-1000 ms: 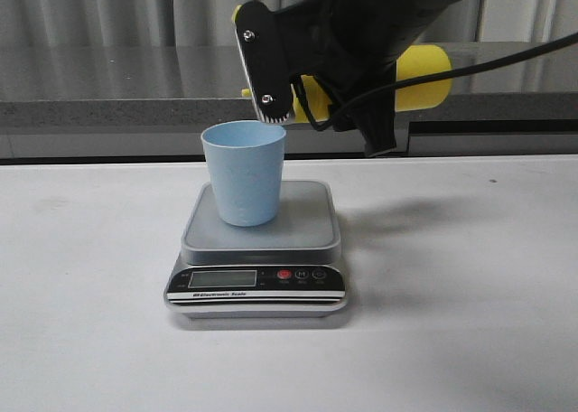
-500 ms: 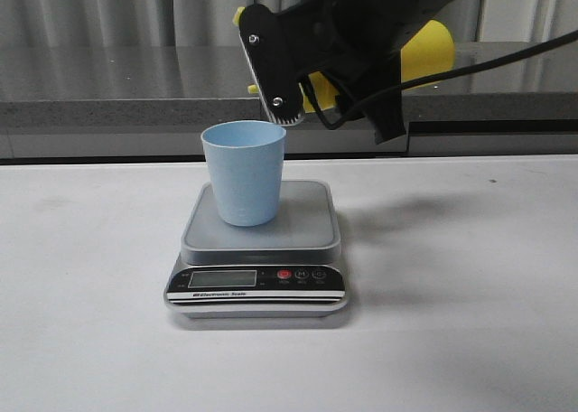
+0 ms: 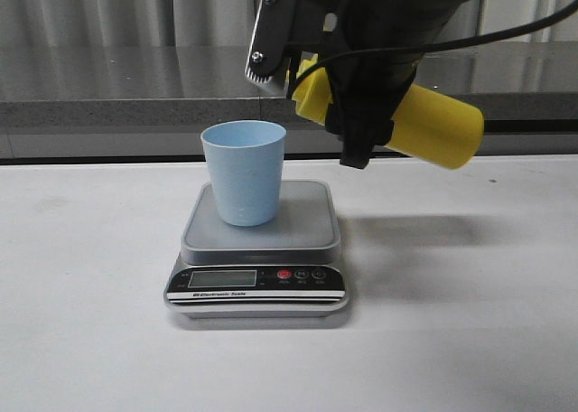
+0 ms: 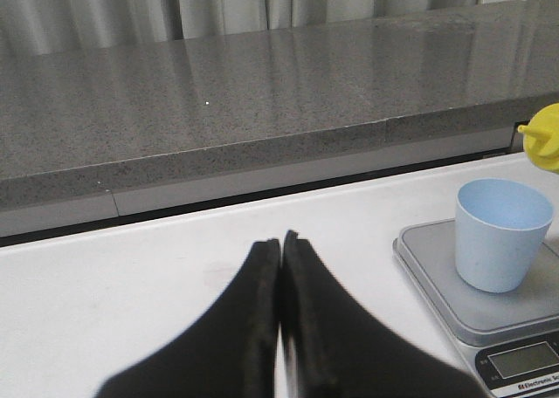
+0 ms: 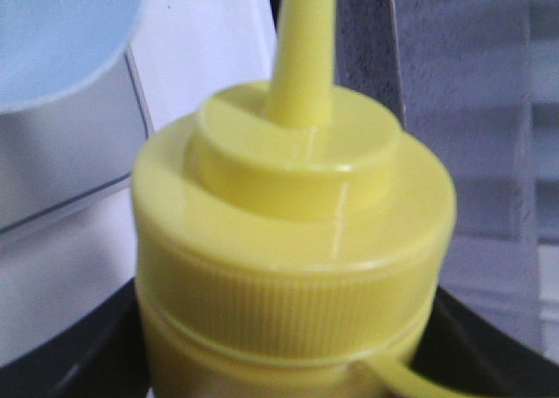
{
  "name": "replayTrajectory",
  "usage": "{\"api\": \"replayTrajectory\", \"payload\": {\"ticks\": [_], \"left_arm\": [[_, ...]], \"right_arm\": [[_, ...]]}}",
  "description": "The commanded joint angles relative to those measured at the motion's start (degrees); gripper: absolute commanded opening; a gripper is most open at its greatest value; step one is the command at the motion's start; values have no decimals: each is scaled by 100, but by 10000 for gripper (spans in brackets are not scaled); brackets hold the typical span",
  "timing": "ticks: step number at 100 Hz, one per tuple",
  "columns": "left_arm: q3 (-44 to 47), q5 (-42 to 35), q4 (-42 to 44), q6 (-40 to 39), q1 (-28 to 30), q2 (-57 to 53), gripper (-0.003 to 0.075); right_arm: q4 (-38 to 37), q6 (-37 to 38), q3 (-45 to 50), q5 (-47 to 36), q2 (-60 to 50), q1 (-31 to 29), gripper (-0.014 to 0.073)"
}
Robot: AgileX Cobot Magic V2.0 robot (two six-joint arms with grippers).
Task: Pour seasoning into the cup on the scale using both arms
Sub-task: 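Turn the yellow bottle upright and move it back beside the scale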
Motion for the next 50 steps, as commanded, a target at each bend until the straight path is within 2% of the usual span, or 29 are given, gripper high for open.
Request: {"api": "replayTrajectory", "payload": {"ticks": [1, 19, 50], "left_arm": [[-173, -435, 0, 3, 7, 28, -20], [-173, -435, 0, 3, 7, 28, -20], [-173, -435, 0, 3, 7, 28, -20]], "right_arm": [[-78, 1030, -199, 254, -389, -12, 287], [-137, 2669, -199, 189, -760, -138, 287], [-151, 3906, 253, -665, -1651, -956, 287]]}}
